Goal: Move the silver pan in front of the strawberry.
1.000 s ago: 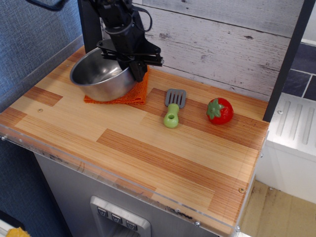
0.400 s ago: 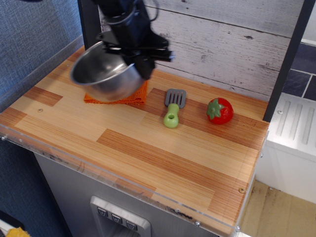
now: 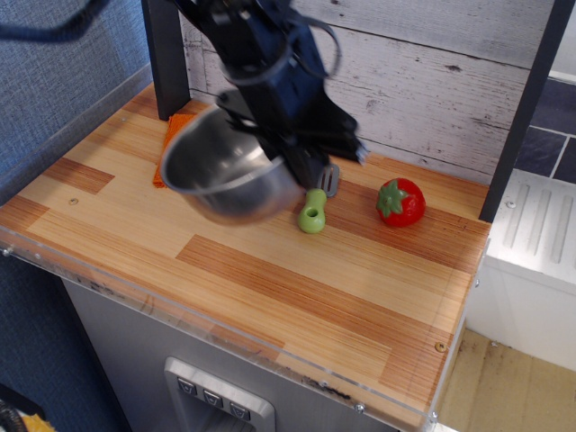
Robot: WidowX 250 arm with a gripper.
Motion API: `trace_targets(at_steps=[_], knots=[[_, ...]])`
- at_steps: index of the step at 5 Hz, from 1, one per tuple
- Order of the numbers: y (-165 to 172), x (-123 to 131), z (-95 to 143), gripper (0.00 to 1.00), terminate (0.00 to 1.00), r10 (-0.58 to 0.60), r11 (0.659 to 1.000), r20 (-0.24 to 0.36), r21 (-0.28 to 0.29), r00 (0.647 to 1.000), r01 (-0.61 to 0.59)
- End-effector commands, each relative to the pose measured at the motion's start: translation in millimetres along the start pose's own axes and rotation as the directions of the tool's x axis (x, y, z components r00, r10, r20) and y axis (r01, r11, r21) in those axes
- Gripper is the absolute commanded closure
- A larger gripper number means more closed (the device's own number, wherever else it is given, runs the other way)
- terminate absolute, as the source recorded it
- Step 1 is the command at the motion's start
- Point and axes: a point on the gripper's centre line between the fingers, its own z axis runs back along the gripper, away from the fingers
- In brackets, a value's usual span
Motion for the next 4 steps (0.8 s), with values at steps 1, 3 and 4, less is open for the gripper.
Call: trace_targets(at_steps=[1, 3, 4], knots=[[-48, -21, -9, 1.0, 0.0, -0.18, 0.983, 0.003, -0.024, 0.984, 0.18], [-69, -34, -41, 1.0, 0.0, -0.266, 0.964, -0.047, -0.043, 0.963, 0.264], [-69, -41, -52, 1.0, 0.0, -0.275, 0.961, -0.078, -0.045, 0.958, 0.272]])
